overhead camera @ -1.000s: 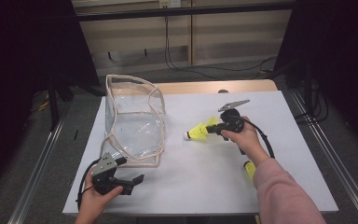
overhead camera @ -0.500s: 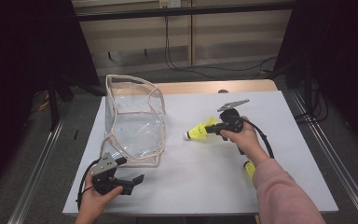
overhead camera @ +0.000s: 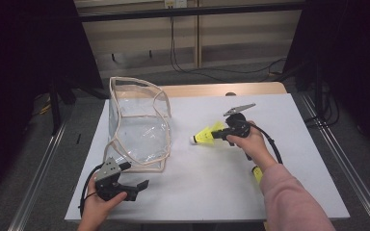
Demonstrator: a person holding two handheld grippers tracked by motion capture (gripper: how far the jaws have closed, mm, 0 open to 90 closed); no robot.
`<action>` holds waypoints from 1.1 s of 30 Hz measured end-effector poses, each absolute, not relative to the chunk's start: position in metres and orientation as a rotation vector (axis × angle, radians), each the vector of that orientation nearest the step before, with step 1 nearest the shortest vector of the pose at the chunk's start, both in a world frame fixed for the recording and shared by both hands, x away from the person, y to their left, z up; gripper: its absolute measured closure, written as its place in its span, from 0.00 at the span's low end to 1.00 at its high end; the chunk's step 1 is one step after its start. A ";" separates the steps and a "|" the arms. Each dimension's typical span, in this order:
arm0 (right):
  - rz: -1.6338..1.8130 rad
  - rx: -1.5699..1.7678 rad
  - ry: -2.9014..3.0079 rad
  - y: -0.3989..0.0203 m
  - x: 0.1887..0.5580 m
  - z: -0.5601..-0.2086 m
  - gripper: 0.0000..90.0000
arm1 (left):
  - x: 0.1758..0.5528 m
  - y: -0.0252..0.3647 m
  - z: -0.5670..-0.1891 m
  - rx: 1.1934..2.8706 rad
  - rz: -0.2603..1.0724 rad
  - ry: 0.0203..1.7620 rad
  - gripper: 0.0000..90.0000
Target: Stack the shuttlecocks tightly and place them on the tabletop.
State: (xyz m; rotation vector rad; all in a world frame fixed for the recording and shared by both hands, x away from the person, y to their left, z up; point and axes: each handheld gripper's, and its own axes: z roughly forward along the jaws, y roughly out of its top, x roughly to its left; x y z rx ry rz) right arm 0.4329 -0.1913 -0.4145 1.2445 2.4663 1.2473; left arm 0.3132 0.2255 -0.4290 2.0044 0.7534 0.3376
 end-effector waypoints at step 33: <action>1.181 1.243 2.508 -0.191 0.433 -0.418 0.87 | 0.312 0.226 -0.429 2.000 0.335 0.761 0.06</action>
